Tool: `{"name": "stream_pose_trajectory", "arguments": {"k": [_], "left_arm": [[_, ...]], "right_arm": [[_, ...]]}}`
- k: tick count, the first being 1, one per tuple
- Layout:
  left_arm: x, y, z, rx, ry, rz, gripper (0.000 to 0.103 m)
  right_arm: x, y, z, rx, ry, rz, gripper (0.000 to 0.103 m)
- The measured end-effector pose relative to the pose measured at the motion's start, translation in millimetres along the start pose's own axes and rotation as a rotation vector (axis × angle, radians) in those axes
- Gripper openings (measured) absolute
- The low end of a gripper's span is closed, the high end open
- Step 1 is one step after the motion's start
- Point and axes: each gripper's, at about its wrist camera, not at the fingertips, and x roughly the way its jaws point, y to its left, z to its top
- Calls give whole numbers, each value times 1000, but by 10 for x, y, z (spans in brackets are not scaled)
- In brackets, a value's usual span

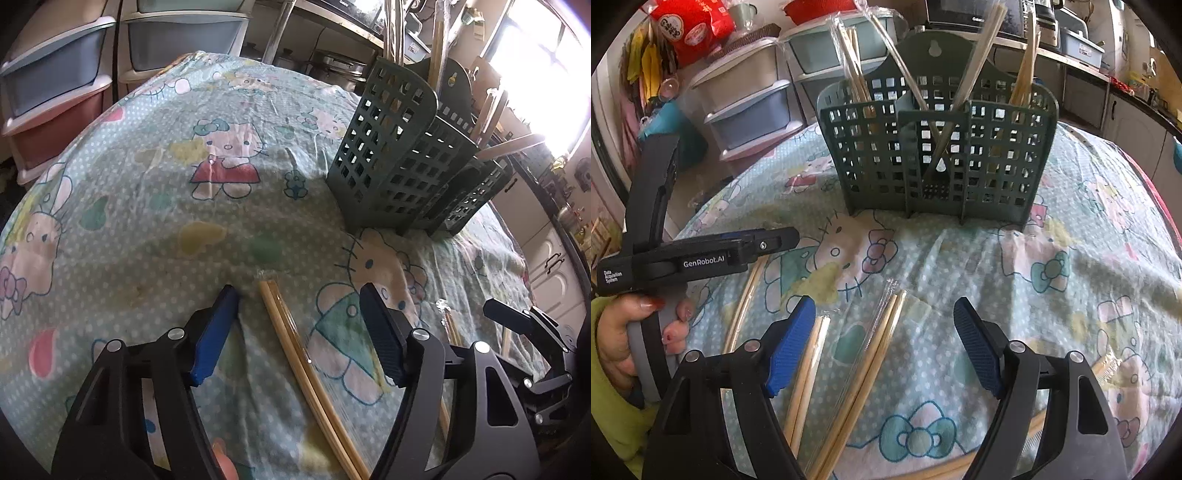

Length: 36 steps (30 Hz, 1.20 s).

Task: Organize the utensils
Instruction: 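Lower the left tool onto a loose chopstick while the right tool closes on a wrapped one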

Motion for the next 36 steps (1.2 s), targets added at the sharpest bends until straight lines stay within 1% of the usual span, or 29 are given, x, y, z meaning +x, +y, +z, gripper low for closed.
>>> {"name": "stream_pose_trajectory", "arguments": {"k": [7,10,12,13,14,16,18,19,21,24,27,33,36], "left_arm": [[40,4,40,11,-2,11,59],[47,15,47,6,-8,11,57],[52,29,52,-1,-12,17,51],[53,41,55,-5,-14,20,50],[53,57,60,-11,-15,20,47],[51,71,66,-15,-17,24,44],[50,89,70,-21,-20,32,38],[46,94,68,-22,-20,35,37],[44,109,71,-27,-22,44,31],[40,127,69,-31,-22,56,24],[44,161,73,-40,-22,61,19],[-10,239,67,-75,-24,30,9],[-72,219,58,-77,-33,12,6]], "right_arm": [[204,37,64,-11,39,-15,74],[270,58,95,-10,44,-20,73],[326,84,131,-10,52,-22,63],[367,100,145,-10,60,-23,60],[398,110,149,-10,67,-29,54],[444,119,136,-10,71,-47,48],[464,110,138,-2,61,-65,36],[463,86,141,9,58,-68,34],[442,33,129,34,52,-67,20],[407,-77,98,79,41,-56,17],[374,-118,87,94,33,-56,16],[243,-176,70,107,6,-41,16],[131,-222,53,116,-15,-31,15]]}}
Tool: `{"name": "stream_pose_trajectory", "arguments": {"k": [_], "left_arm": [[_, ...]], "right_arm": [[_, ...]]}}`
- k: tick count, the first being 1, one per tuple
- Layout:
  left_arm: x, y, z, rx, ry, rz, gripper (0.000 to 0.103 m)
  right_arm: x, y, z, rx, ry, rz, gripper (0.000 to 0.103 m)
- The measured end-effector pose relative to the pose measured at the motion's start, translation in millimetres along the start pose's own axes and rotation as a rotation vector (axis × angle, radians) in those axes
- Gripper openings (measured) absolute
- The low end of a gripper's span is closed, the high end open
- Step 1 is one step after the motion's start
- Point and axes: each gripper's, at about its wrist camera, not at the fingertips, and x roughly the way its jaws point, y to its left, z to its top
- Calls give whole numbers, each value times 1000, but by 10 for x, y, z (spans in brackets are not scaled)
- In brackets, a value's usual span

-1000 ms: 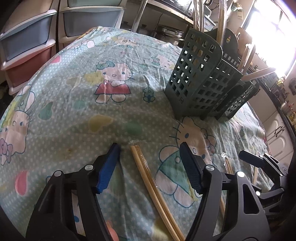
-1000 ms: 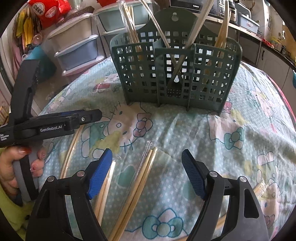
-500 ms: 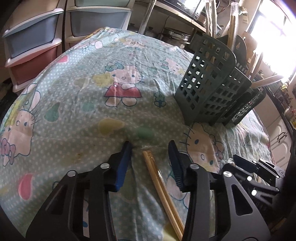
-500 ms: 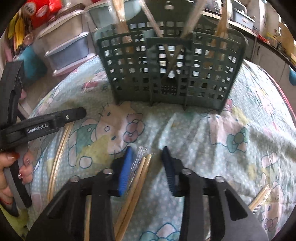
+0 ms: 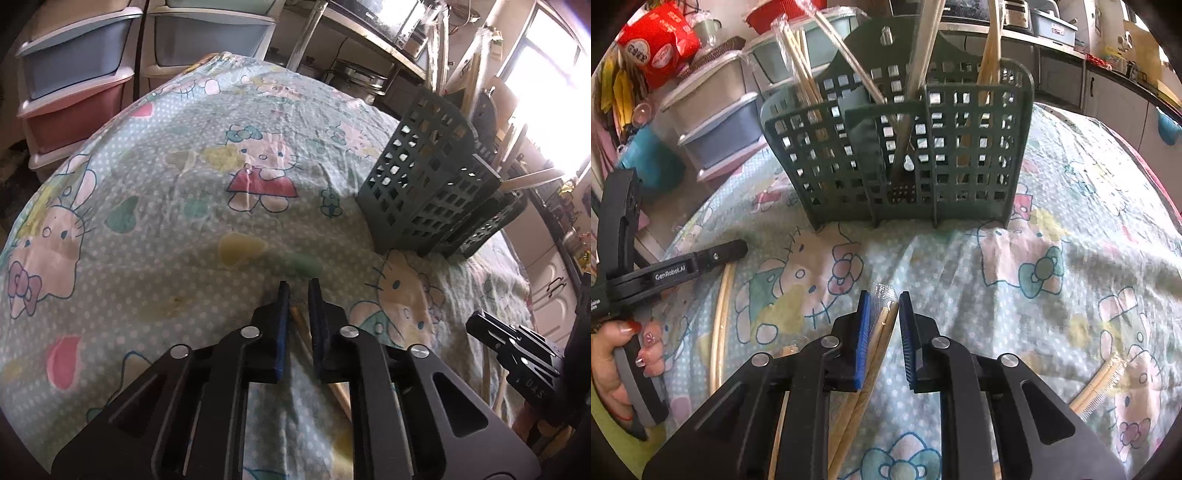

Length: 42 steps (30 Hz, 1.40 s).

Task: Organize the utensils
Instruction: 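Lower the left tool onto a loose chopstick while the right tool closes on a wrapped one, then lift both held chopsticks and carry them above the green caddy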

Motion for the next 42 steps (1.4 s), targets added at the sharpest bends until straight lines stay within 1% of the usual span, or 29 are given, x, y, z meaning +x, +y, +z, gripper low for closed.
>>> {"name": "stream_pose_trajectory", "arguments": {"k": [8,16,24,42], "left_arm": [[-317,-240,-1,42,-63,-67,6],[-535,-459,20,90,-116,-104,5],[-668,-657,64,132,-147,-139,5],[-871,-1133,194,221,-206,-214,3]], "right_arm": [[-268,-71,66,3,-71,37,14],[-497,-80,77,7,-125,38,12],[-737,-107,85,16,-189,26,8],[-1174,-96,159,25,-318,19,7]]}}
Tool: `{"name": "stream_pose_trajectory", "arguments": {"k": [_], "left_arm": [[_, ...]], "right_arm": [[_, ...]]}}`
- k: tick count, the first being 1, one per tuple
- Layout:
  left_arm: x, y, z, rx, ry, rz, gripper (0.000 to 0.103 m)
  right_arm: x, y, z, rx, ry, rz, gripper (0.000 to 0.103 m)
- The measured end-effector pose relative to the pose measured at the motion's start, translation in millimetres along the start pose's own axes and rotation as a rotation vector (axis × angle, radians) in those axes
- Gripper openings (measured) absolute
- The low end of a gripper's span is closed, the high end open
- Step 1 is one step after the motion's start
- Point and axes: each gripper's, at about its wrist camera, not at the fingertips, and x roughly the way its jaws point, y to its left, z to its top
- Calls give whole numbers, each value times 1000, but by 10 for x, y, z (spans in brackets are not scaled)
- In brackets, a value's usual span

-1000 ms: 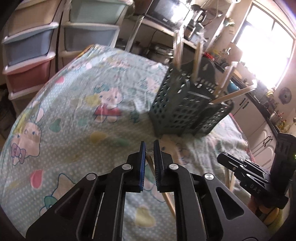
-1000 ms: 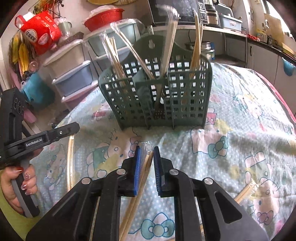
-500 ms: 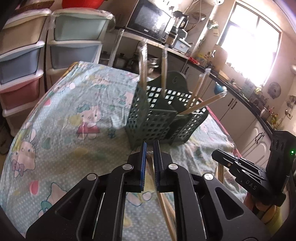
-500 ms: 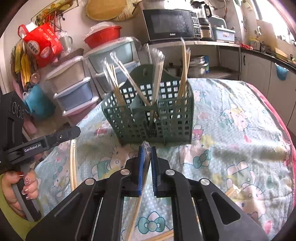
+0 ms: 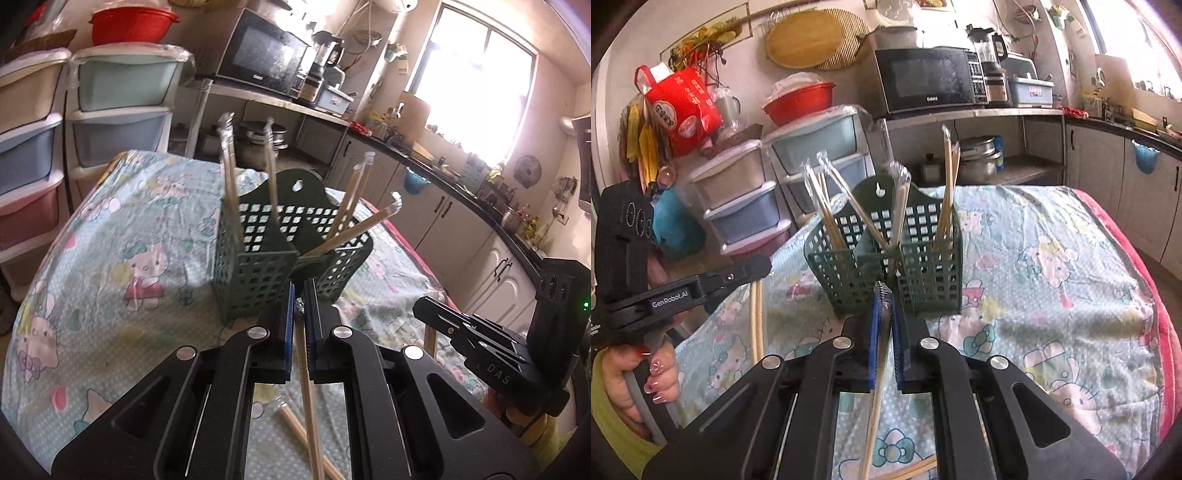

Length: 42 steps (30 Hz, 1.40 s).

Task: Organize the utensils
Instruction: 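Lift both held chopsticks and carry them above the green caddy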

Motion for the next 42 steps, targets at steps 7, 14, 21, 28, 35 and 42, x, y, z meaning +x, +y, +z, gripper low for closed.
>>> {"name": "stream_pose_trajectory", "arguments": {"k": [7,14,21,28,35,42], "left_arm": [[-14,-165,94,33,-21,-33,3],[-26,-372,177,86,-36,-62,3],[-45,-566,282,122,-59,-93,3],[-71,-692,399,144,-94,-116,3],[-72,-805,506,167,-115,-135,3],[-104,-876,674,187,-158,-137,3]], "right_arm": [[-168,-8,67,1,-50,-1,7],[-315,-9,125,13,-95,-2,7],[-429,-30,173,22,-132,-9,7],[-512,-96,229,37,-167,-17,7],[-568,-132,339,45,-206,-24,7],[-641,-143,509,52,-267,-39,7]]}}
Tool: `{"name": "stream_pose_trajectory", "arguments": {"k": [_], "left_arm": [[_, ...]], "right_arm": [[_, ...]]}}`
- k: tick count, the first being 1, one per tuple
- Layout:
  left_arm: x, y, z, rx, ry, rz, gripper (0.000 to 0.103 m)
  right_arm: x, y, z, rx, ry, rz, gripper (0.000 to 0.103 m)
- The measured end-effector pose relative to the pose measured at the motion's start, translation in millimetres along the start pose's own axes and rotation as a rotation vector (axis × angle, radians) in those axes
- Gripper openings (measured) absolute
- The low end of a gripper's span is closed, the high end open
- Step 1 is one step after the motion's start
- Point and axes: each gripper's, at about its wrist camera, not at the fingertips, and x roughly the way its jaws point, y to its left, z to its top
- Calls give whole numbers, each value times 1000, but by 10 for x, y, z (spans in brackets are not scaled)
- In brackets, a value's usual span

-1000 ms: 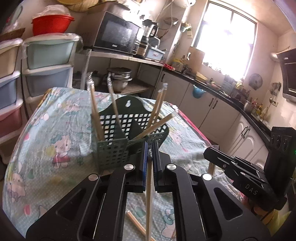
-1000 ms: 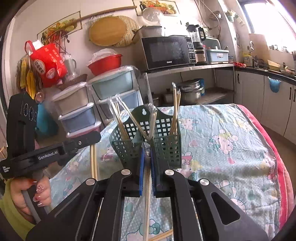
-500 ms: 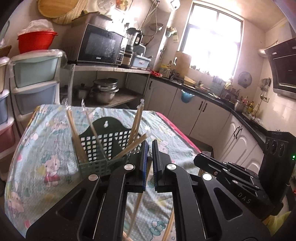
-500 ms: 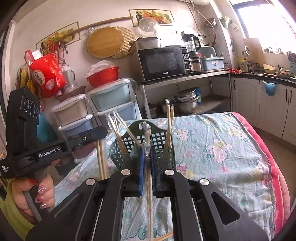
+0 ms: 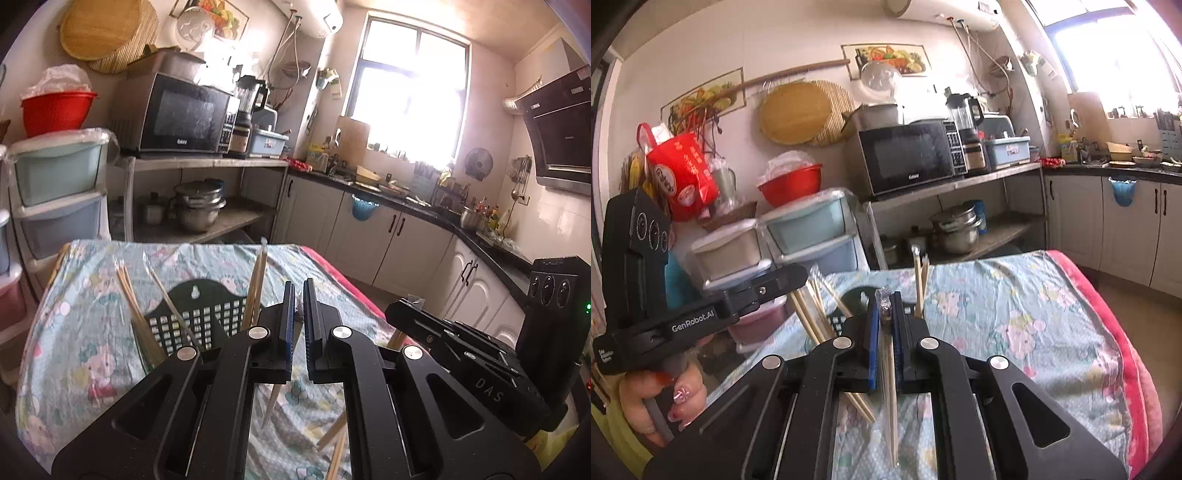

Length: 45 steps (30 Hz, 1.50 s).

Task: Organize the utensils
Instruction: 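Lower both held chopsticks down into the caddy compartments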

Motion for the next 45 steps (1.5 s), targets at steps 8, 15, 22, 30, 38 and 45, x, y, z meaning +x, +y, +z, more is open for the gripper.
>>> {"name": "stream_pose_trajectory", "arguments": {"k": [8,15,22,30,38,45], "left_arm": [[-42,22,227,15,-51,21,2],[-88,51,496,30,-114,54,2],[-83,86,772,53,-159,105,2],[63,177,908,56,-178,149,2],[282,313,780,52,-161,178,2],[425,469,654,31,-132,184,2]], "right_arm": [[30,18,265,-21,-60,-10,7],[109,98,568,-70,-121,-12,7],[231,159,825,-100,-166,-17,7],[407,244,1019,-158,-247,-5,7],[713,225,937,-170,-233,6,7],[927,175,807,-163,-209,-1,7]]}}
